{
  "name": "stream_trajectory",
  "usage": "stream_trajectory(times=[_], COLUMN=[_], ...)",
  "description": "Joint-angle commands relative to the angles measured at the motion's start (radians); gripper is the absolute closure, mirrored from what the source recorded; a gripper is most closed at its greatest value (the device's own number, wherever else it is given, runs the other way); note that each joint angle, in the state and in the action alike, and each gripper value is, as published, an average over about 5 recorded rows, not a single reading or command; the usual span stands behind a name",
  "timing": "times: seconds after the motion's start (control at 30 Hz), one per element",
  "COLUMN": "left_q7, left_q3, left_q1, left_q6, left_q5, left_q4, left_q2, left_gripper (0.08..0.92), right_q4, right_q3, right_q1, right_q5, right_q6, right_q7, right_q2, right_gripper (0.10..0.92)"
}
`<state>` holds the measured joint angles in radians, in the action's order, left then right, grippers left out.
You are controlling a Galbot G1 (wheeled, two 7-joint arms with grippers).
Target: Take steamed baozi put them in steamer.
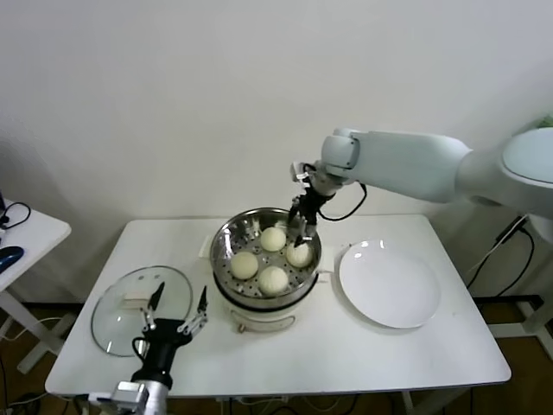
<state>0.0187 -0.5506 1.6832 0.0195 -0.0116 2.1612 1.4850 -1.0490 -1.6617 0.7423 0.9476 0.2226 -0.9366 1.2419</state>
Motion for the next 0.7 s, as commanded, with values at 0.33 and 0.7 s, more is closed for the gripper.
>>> stream_trajectory(times=[0.33,0.7], left_q7=[-0.009,0.033], left_q3=[-0.034,-0.038], left_q1=[-0.042,-0.017], left_q6=[-0.009,-0.008], left_q5=[-0.004,0.035], left_q4=[-0.008,0.039], left_q2=[-0.001,-0.010], left_gripper=[0.177,0.177], right_q4=[-0.392,-0.600], right_q3=[0.574,1.129], right_q1=[-0.257,-0.910], right_q5=[-0.200,-0.346], right_q6=[0.007,-0.095], right_q7=[0.289,0.697], right_q2=[-0.564,-0.770], right_gripper=[0.203,0.203])
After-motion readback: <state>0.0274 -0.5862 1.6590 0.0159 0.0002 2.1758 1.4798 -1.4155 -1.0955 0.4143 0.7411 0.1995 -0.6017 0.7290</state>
